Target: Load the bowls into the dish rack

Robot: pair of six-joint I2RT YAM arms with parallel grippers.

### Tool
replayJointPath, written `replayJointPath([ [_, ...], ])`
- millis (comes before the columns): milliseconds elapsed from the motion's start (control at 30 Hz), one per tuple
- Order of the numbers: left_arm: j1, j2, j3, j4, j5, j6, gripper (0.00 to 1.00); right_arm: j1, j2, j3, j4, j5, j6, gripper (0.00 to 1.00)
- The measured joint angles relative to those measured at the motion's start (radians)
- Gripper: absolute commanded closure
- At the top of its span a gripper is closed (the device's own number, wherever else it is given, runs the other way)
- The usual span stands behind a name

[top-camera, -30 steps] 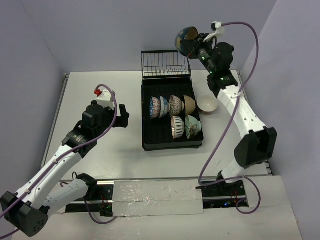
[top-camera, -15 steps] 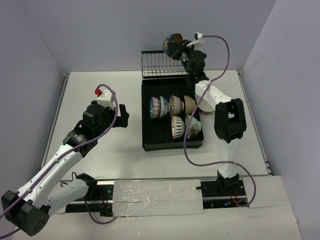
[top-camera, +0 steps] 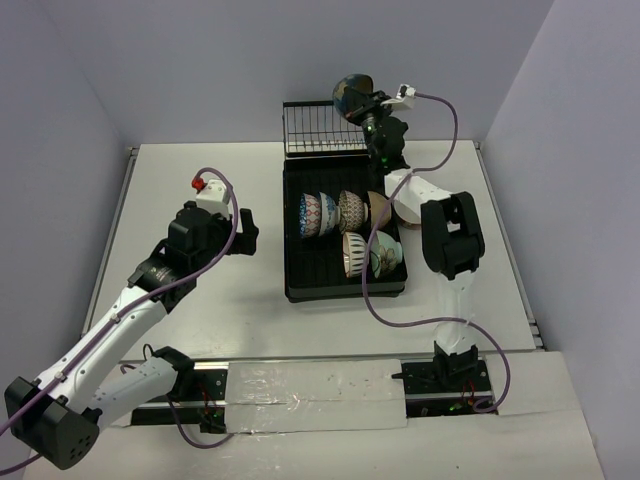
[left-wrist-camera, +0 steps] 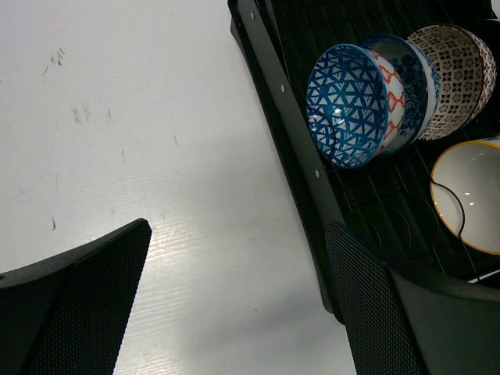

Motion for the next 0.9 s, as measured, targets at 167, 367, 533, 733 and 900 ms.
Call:
replayJointPath([
  [167,0.0,0.0,0.0,0.0,0.0,0.0,0.01,0.001,0.035,-0.004,0.019,0.012,0.042,1.0],
  [367,0.0,-0.001,0.0,0.0,0.0,0.0,0.01,0.008,0.047,-0.062,0.047,0.051,0.104,1.0],
  [533,0.002,-0.003,0.0,0.0,0.0,0.0,0.01,0.013,0.047,-0.122,0.093,0.103,0.124,1.0],
  [733,0.002,-0.01,0.0,0.0,0.0,0.0,0.01,0.013,0.038,-0.198,0.193,0.149,0.17,1.0],
  [900,0.002,-0.011,-0.002,0.0,0.001,0.0,0.01,0.013,0.015,-0.262,0.266,0.162,0.213,0.98],
])
